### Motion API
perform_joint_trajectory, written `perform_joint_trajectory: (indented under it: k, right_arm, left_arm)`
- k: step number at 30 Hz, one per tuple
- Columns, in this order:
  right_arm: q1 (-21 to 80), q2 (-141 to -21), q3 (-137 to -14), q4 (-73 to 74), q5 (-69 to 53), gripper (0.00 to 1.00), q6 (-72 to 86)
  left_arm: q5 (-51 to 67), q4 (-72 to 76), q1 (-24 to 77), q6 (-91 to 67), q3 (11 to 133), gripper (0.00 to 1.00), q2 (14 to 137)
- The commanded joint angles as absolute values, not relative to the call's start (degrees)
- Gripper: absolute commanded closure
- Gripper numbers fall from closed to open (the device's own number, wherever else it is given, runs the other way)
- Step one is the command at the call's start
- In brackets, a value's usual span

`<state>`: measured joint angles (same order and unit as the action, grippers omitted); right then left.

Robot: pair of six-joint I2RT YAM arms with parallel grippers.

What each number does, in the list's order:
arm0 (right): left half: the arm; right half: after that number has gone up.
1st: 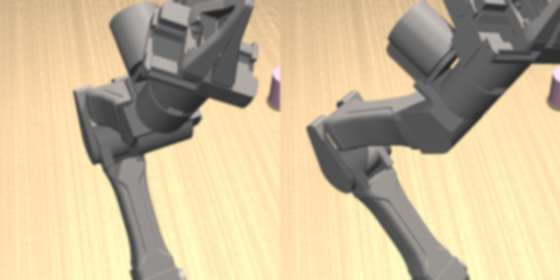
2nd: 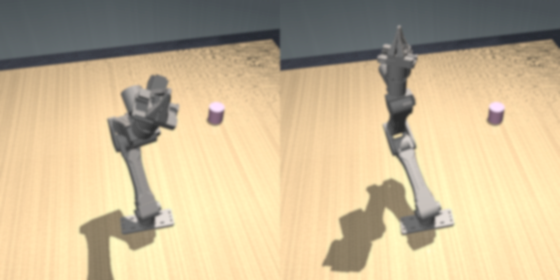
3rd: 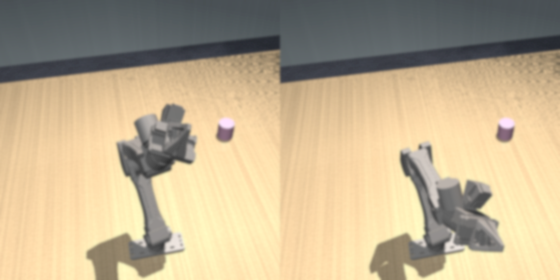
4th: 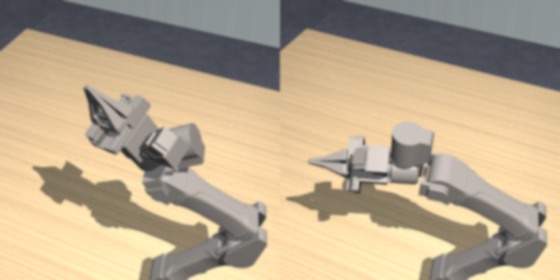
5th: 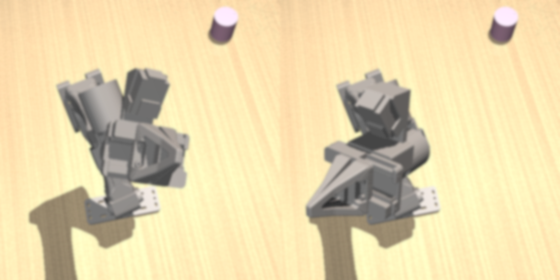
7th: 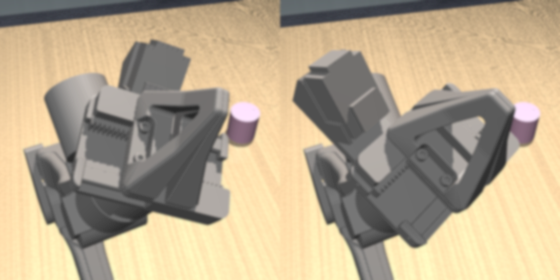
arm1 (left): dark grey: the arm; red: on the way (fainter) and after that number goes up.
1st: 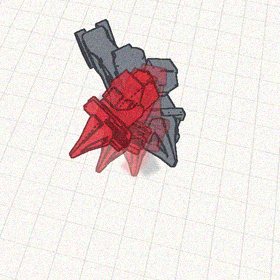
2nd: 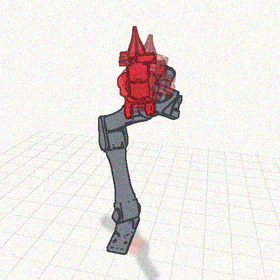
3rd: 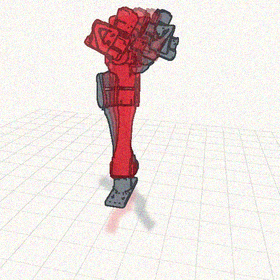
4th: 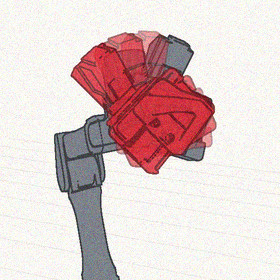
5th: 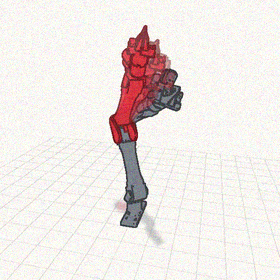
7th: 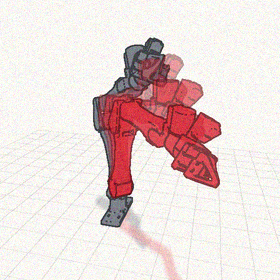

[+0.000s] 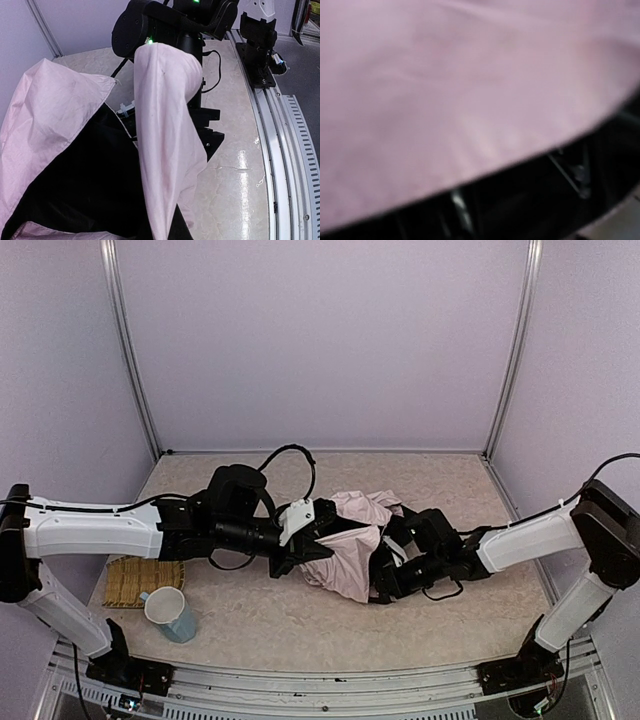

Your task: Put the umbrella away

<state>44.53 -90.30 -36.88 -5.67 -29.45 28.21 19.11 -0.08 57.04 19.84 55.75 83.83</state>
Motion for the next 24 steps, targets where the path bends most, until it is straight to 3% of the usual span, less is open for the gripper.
perform_joint_trajectory:
  k: [1, 4, 6, 11, 14, 19, 24]
  right_arm:
    - [45.3, -91.6, -37.3, -9.2, -29.9, 0.31, 28.6]
    - [45.2, -91.0, -37.1, -10.8, -28.6, 0.53, 28.8]
    - [45.3, -90.7, -37.4, -10.9, -27.7, 0.63, 27.9]
    - [45.3, -90.8, -38.0, -11.4, -29.1, 0.79, 23.4]
    - [45.2, -90.1, -38.4, -10.9, -29.4, 0.96, 20.4]
    - [45.3, -88.0, -40.6, -6.9, -26.6, 1.0, 14.7]
    - [44.2, -83.8, -45.7, -1.5, -18.5, 1.0, 10.2]
  left_arm:
    - [20.3, 0.4, 56.8, 19.9, 56.1, 1.0, 84.0]
    - [21.1, -0.2, 56.8, 19.9, 56.1, 1.0, 83.8]
    - [22.5, -1.1, 56.9, 20.0, 56.3, 0.94, 83.7]
    - [31.8, -5.7, 57.6, 22.3, 57.8, 0.39, 81.6]
    - [36.5, -7.4, 58.1, 23.0, 58.1, 0.19, 78.2]
    - [40.7, -5.2, 57.7, 23.5, 56.7, 0.09, 69.0]
    - [34.2, 6.2, 55.3, 18.4, 50.5, 0.04, 62.2]
